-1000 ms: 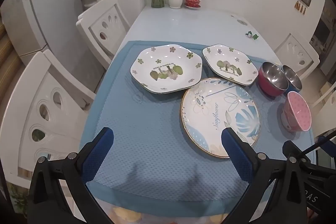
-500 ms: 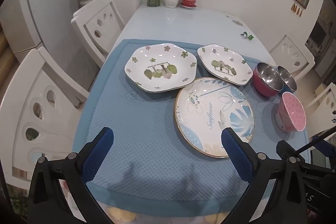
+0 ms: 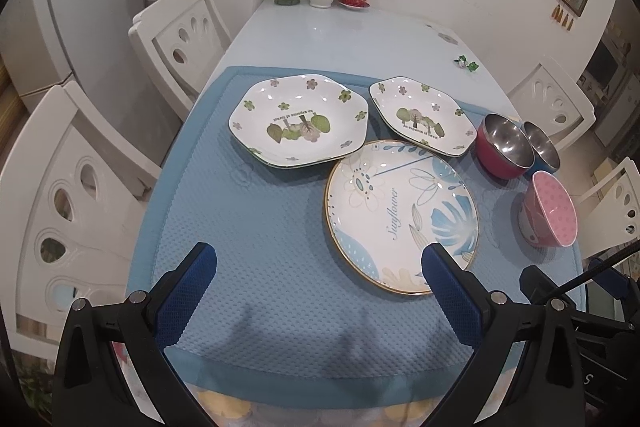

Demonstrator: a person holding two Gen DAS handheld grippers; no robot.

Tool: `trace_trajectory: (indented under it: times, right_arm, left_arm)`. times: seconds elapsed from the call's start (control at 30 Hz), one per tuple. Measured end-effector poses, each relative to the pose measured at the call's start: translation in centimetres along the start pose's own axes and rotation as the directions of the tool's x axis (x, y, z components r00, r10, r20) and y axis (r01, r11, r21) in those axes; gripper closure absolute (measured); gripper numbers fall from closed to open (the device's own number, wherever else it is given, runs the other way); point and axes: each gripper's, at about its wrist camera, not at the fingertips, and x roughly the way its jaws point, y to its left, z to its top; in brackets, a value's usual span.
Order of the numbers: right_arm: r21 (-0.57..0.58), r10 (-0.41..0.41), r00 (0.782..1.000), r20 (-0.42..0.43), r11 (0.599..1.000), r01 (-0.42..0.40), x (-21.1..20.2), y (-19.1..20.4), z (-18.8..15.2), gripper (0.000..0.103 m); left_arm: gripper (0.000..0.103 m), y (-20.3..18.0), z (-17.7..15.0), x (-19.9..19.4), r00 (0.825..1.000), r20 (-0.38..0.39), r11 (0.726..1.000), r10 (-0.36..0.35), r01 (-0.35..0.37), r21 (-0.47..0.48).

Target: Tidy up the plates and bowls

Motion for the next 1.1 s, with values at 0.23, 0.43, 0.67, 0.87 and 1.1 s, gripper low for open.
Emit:
trace_trajectory:
  times: [0.23,0.43,0.67,0.87,1.1]
  right_arm:
    - [0.002,0.004,1.0,-0.011,1.0,-0.004,0.3,-0.1,0.0,0.0]
    - [0.006,0.007,1.0,-0.023,1.0,-0.007,0.5,-0.1,-0.1,0.0]
    - [-0.001,0.009,1.0,-0.027,1.0,-0.009,0.6,0.1,0.0,0.0]
    - [-0.004,0.009,0.999,-0.036,1.0,-0.009,0.8,0.4,-0.1,0.0]
    - [0.0,0.007,0.999,-0.053,1.0,-0.007,1.6,0.3,-0.2,0.0]
  left_arm:
    - [0.001,-0.1,0.0,0.1,0.999,0.008,0.999,0.031,-0.031,0.012]
    - [0.001,-0.1,0.0,0.2,0.999,0.001,0.999,0.038,-0.038,0.013]
    - [0.001,0.0,0.0,0.2,0.999,0.002,0.999,0.042,-0.042,0.012]
    - [0.001,0.2,-0.1,0.4,1.0,0.001,1.0,0.029,-0.029,0.007]
    - [0.001,0.3,-0.2,0.9,1.0,-0.009,1.0,0.014,-0.014,0.003]
